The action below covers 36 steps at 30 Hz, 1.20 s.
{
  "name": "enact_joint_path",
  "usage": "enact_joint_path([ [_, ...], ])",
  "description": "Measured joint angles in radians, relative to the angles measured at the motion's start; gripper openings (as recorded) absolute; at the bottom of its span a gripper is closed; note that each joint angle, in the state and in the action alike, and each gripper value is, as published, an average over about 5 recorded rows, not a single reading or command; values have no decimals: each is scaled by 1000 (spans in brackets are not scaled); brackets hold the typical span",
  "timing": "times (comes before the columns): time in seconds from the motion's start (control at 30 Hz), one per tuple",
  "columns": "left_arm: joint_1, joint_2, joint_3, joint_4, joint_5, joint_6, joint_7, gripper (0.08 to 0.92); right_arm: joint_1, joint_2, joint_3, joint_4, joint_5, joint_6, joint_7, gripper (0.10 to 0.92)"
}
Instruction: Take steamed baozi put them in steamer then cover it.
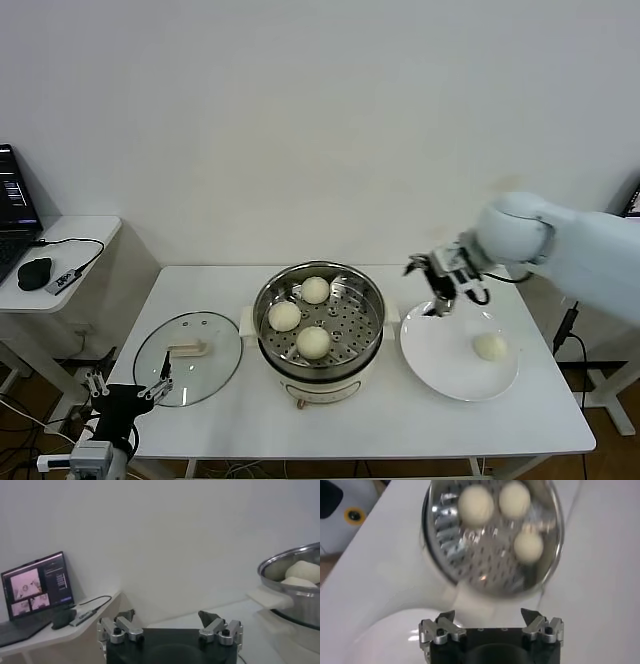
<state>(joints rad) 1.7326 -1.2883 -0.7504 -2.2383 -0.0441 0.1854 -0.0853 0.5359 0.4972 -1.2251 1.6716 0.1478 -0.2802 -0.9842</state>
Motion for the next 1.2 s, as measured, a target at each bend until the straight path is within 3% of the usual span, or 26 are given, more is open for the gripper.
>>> enact_joint_path([
  [0.43,15,-8,-2,-4,14,5,1,823,-400,-77,323,-157,-189,37,-22,823],
  [1.2,18,-13,-32,30,11,5,1,823,-660,108,566,-477,-383,71,-35,800],
])
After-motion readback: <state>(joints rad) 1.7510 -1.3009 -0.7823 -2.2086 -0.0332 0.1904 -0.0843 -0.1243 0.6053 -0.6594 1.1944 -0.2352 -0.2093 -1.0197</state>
